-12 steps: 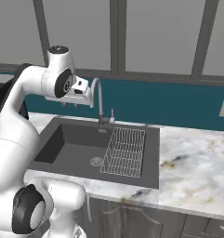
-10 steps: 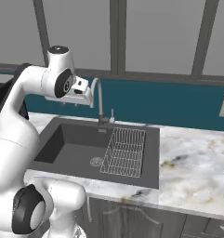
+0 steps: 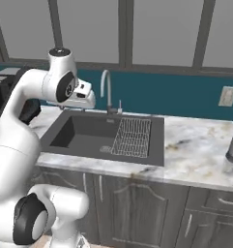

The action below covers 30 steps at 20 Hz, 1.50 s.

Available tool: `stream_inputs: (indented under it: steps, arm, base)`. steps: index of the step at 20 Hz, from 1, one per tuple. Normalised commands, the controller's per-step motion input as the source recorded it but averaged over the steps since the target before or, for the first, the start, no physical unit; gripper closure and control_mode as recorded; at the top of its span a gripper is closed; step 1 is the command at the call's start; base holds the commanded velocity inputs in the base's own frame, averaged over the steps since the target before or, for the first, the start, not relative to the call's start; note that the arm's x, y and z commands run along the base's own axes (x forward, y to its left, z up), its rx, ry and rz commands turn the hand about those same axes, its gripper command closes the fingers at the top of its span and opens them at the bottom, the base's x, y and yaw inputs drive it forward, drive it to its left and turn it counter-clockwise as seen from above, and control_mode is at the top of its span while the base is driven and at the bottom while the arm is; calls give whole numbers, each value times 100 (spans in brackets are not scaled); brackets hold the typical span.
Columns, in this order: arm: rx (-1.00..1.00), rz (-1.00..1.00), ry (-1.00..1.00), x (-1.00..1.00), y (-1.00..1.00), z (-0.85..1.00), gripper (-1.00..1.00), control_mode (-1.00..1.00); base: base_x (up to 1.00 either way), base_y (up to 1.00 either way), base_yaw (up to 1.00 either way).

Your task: Navigate to the toaster oven.

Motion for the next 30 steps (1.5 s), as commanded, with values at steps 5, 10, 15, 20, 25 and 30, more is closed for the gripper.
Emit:
stream_inputs:
  steps: [5, 10, 15, 20, 25, 30]
  arm:
    - [0, 0, 0, 0, 0, 0, -100, 100]
    - [0, 0, 0, 0, 0, 0, -100, 100]
    - [0, 0, 0, 0, 0, 0, -100, 100]
    - [0, 0, 0, 0, 0, 0, -100, 100]
    - [0, 0, 0, 0, 0, 0, -100, 100]
    - [0, 0, 0, 0, 0, 0, -100, 100]
  base:
    - [-58, -8, -34]
    - [-1, -6, -55]
    - [-15, -7, -62]
    - [-11, -20, -73]
    - [-3, -22, -83]
    - [0, -38, -82]
